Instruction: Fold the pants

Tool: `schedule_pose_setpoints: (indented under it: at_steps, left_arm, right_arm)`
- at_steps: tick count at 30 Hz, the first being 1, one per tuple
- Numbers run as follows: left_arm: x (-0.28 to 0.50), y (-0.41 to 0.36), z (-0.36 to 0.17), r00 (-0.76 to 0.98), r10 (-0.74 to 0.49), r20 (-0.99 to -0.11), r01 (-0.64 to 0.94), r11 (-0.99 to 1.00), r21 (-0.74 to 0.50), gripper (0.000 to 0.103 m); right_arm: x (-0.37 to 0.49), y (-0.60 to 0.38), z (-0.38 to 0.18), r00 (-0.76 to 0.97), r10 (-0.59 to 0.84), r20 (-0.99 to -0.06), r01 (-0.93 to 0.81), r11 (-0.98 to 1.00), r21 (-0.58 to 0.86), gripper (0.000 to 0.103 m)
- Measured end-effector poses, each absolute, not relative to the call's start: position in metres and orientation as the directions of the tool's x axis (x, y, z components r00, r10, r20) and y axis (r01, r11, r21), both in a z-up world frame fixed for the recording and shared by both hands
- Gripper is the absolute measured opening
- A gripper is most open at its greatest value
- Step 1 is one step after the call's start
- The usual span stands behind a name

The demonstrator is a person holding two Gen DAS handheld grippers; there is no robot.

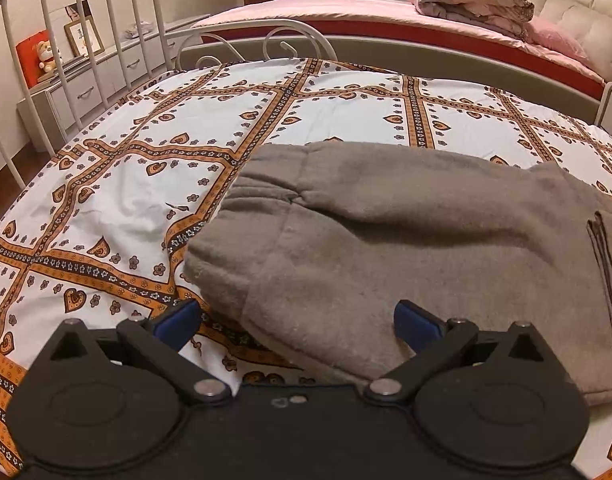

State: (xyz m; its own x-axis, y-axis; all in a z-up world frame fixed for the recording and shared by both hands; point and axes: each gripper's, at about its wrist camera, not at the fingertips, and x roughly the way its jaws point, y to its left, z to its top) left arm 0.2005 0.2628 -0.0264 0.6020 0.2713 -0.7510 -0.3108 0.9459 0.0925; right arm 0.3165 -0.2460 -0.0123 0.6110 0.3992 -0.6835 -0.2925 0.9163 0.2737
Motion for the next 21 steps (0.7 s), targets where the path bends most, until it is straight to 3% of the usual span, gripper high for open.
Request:
schedule_pose_setpoints:
  at_steps: [4, 7, 9, 12, 16, 19, 21]
  left_arm:
    - [0.196, 0.270, -0.026, 0.600, 0.267, -0.754, -0.331, 0.941, 0.069, 0.097]
    - [0.193, 0.275, -0.026, 0.598, 0.259, -0.758, -0.341, 0.939, 0.051, 0.097]
    - [0.191, 0.278, -0.026, 0.594, 0.252, -0.764, -0.351, 0.936, 0.036, 0.097]
    - [0.184, 0.285, -0.027, 0.595, 0.200, -0.778, -0.359, 0.933, -0.035, 0.097]
    - [0.168, 0.306, -0.030, 0.622, 0.099, -0.777, -0.397, 0.895, -0.203, 0.092]
    - [0.157, 0.330, -0.039, 0.657, -0.010, -0.753, -0.446, 0.801, -0.399, 0.076]
    - [0.154, 0.342, -0.045, 0.694, -0.068, -0.716, -0.455, 0.730, -0.511, 0.071]
  right_arm:
    - [0.288, -0.254, -0.014, 0.572, 0.409, -0.711, -0.316, 0.910, 0.270, 0.036]
    - [0.271, -0.250, -0.041, 0.468, 0.393, -0.792, -0.340, 0.907, 0.249, 0.036]
    - [0.264, -0.244, -0.039, 0.491, 0.374, -0.787, -0.369, 0.907, 0.200, 0.036]
    - [0.257, -0.249, -0.024, 0.534, 0.418, -0.735, -0.366, 0.898, 0.245, 0.036]
    - [0.248, -0.256, -0.024, 0.542, 0.407, -0.735, -0.341, 0.906, 0.251, 0.036]
    - [0.250, -0.258, -0.028, 0.535, 0.408, -0.740, -0.323, 0.908, 0.267, 0.036]
    - [0.248, -0.257, -0.027, 0.540, 0.408, -0.736, -0.327, 0.908, 0.264, 0.036]
